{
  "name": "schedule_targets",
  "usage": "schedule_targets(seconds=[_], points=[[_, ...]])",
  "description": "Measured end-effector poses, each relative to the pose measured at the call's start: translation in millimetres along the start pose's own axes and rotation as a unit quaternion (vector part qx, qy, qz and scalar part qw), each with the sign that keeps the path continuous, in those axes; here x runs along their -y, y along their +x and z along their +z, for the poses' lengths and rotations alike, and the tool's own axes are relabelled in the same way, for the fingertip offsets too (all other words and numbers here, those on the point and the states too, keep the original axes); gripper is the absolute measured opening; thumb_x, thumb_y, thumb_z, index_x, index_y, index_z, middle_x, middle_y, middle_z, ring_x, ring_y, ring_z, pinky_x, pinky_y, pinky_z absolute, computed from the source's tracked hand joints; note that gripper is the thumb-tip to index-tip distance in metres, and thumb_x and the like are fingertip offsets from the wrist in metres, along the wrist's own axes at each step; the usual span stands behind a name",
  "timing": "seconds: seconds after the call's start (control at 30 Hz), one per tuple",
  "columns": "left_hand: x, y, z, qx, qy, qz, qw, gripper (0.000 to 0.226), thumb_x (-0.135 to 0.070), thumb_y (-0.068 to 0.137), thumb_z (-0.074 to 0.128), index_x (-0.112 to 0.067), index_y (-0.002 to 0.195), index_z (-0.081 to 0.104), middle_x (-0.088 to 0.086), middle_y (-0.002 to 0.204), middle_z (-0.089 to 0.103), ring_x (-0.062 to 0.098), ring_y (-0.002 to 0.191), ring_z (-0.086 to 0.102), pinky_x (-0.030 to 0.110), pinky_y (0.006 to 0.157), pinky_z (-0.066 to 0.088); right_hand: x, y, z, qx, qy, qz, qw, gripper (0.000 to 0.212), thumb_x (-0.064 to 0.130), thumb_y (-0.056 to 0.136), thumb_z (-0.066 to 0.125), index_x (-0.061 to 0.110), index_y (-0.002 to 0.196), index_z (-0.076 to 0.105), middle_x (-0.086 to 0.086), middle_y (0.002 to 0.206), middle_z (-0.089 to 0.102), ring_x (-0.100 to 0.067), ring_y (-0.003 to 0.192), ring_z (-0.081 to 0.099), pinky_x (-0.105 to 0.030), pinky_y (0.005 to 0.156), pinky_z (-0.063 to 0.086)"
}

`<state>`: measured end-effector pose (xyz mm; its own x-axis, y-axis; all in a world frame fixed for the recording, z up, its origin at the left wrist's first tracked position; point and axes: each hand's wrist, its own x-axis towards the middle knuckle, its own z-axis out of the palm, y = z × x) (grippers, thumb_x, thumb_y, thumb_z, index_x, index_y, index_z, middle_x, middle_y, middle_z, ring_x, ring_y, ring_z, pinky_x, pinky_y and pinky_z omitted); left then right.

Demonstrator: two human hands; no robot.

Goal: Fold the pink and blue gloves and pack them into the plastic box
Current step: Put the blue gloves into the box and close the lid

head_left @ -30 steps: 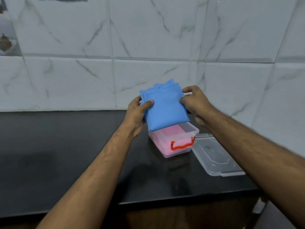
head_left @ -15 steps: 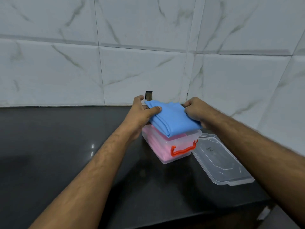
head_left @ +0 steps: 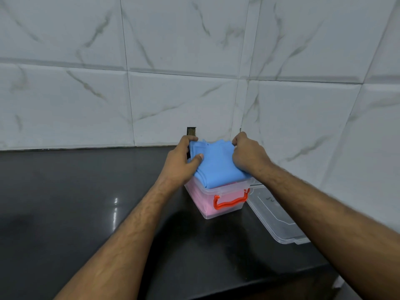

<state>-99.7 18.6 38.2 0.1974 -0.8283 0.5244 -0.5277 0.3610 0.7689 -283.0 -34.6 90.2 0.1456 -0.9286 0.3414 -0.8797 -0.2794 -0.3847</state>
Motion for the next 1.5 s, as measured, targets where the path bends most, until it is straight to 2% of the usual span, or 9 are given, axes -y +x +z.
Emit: schedule_targets(seconds=[0.27,0.6,0.7,0.8,0.97,1.1,1.23,1.37,1.5], points=[[12,5,0,-0.001,-0.107,-0.075,0.991,0.036,-0.021,0.090,0.075,-0.026,0.122,0.060,0.002,0.117,0.071,0.027,0.104,0.069,0.045,0.092,0.060,0,-4,2,-0.032,-0.035,-0.044,0.998,0.034,0.001,0.096,0.038,0.004,0.129,0.045,-0.019,0.107,0.063,-0.030,0.084,0.052,-0.035,0.069,0.043],[17,7,-6,-0.007,-0.212,-0.113,0.971,0.029,0.002,0.088,0.072,-0.011,0.111,0.060,0.015,0.106,0.077,0.028,0.098,0.074,0.033,0.080,0.060,5,-5,3,-0.002,-0.016,-0.039,0.999,0.028,0.000,0.097,0.039,0.004,0.124,0.047,-0.017,0.106,0.063,-0.029,0.088,0.058,-0.043,0.080,0.054],[18,8,-8,-0.009,-0.203,-0.106,0.973,0.026,-0.003,0.087,0.073,-0.013,0.109,0.062,0.016,0.102,0.077,0.028,0.094,0.075,0.033,0.076,0.059,4,-6,6,-0.011,-0.007,-0.025,1.000,0.022,0.007,0.101,0.040,0.006,0.120,0.050,-0.014,0.103,0.063,-0.029,0.089,0.059,-0.043,0.079,0.054],[20,10,-12,-0.010,-0.162,-0.087,0.983,0.024,-0.014,0.084,0.075,-0.016,0.106,0.065,0.025,0.100,0.074,0.037,0.097,0.073,0.048,0.087,0.061,7,-8,10,-0.025,-0.029,-0.026,0.999,0.021,0.008,0.101,0.042,0.009,0.119,0.050,-0.013,0.102,0.064,-0.029,0.088,0.060,-0.040,0.072,0.052],[20,9,-12,-0.018,-0.139,-0.089,0.986,0.028,-0.023,0.078,0.075,-0.018,0.104,0.066,0.022,0.096,0.075,0.037,0.096,0.073,0.052,0.090,0.060,9,-6,17,-0.048,-0.059,-0.023,0.997,0.019,0.009,0.098,0.044,0.012,0.116,0.051,-0.010,0.098,0.067,-0.028,0.085,0.061,-0.038,0.070,0.051],[23,11,-10,-0.018,-0.135,-0.094,0.986,0.023,-0.016,0.083,0.074,-0.016,0.104,0.066,0.016,0.096,0.077,0.034,0.095,0.074,0.053,0.090,0.060,3,-2,22,-0.038,-0.020,-0.048,0.998,0.019,0.007,0.099,0.044,0.010,0.115,0.054,-0.012,0.097,0.064,-0.026,0.082,0.058,-0.039,0.070,0.052],[25,13,-10,-0.016,-0.141,-0.099,0.985,0.022,-0.011,0.086,0.074,-0.013,0.106,0.066,0.013,0.099,0.078,0.031,0.096,0.075,0.052,0.092,0.060,-5,2,29,-0.070,0.015,-0.089,0.993,0.018,0.003,0.098,0.047,0.012,0.111,0.057,-0.007,0.103,0.051,-0.016,0.071,0.048,-0.029,0.060,0.038],[25,13,-9,-0.020,-0.145,-0.100,0.984,0.022,-0.009,0.087,0.073,-0.012,0.107,0.065,0.014,0.101,0.077,0.031,0.098,0.074,0.053,0.093,0.059,-7,8,26,-0.002,0.048,-0.042,0.998,0.023,0.004,0.098,0.046,0.011,0.115,0.059,-0.010,0.114,0.057,-0.020,0.086,0.051,-0.028,0.068,0.038],[27,14,-9,-0.021,-0.146,-0.104,0.984,0.021,-0.008,0.087,0.073,-0.014,0.106,0.065,0.015,0.102,0.077,0.032,0.099,0.074,0.053,0.093,0.059,-6,12,21,0.094,0.068,0.031,0.993,0.021,0.011,0.101,0.042,0.010,0.116,0.057,-0.010,0.115,0.058,-0.022,0.090,0.051,-0.029,0.062,0.036]])
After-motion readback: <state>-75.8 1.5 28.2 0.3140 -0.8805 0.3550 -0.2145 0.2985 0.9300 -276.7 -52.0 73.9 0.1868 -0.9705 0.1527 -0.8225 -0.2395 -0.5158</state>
